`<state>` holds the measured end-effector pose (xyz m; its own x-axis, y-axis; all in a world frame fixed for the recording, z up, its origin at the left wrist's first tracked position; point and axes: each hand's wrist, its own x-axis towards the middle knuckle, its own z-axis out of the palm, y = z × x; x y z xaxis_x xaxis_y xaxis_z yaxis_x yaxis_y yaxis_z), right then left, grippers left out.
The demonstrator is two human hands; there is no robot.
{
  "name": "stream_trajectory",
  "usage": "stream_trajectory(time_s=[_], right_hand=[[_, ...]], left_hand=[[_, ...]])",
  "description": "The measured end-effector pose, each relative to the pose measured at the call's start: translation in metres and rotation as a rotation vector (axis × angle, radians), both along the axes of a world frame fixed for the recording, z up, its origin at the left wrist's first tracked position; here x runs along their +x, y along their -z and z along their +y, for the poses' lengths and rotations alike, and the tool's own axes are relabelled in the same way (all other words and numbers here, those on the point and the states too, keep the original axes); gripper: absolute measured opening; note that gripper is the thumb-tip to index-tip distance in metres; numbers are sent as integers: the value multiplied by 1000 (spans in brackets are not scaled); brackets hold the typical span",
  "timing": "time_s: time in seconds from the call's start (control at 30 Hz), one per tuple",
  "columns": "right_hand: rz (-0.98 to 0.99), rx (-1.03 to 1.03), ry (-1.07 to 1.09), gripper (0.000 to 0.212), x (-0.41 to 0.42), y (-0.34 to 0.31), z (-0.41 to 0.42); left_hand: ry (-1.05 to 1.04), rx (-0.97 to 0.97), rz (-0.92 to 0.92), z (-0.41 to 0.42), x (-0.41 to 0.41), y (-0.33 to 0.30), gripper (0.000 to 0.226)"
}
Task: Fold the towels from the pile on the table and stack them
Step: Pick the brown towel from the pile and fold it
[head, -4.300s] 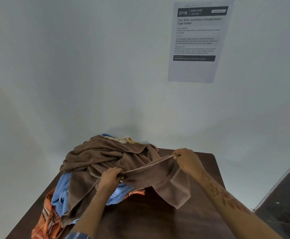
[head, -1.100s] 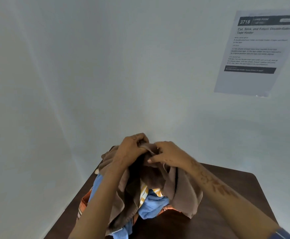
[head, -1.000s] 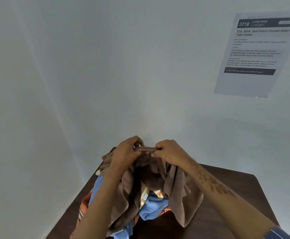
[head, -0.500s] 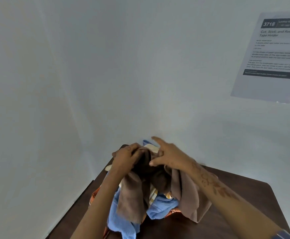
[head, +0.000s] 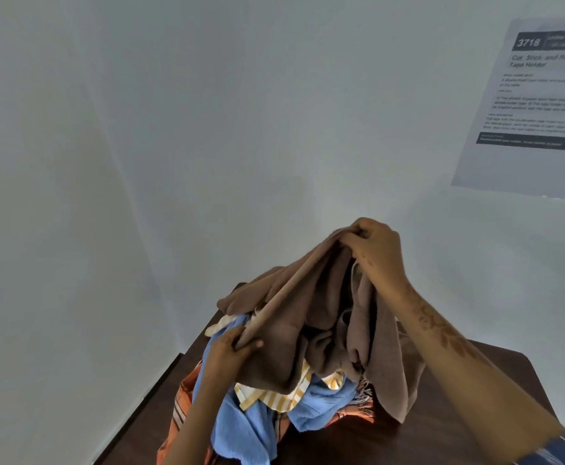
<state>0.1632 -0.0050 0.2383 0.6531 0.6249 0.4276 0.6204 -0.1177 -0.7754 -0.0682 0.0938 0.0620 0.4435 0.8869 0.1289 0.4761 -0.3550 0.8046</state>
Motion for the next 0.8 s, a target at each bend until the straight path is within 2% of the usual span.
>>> stream_trajectory(time_s=[0.07,0.17,0.23,0.3,0.37,0.43,0.47,0.5,0.57,0.63,0.67,0.73,0.8], right_hand=[[89,-108,-31,11,16,4,-1],[309,-342,-186,61,24,25,-3],[443,-362,-247,81,18,51,-7],[613,-320,-234,72,13,90,-12],[683,-310,-145,48,7,133,-21],[761,-280,-93,16,-2,166,-34],[834,-244,-69,9,-8,176,-41],[886,-214,-52,16,-14,182,-46],[896,-209,-42,25,-23,191,-56],[883,-204,-56,26,-25,200,-62],[854,-220,-56,26,-25,204,-65],[781,-293,-95,29,-26,213,-73],[771,-419,-181,24,-30,220,-82]], left_hand=[[17,-12,-106,2,2,-19,22],[72,-12,-228,-1,11,-47,31],[119,-12,-235,-4,20,-48,25],[90,-36,-256,-11,28,-40,16],[39,-110,-261,-18,35,-26,16],[59,-223,-173,-25,41,-14,24],[112,-307,-117,-27,43,-9,34],[178,-375,-18,-29,44,-6,43],[372,-356,362,-30,44,-2,47],[566,-301,717,-33,44,0,37],[612,-293,800,-36,46,0,29],[616,-319,808,-42,52,6,14],[606,-340,728,-47,59,4,10]])
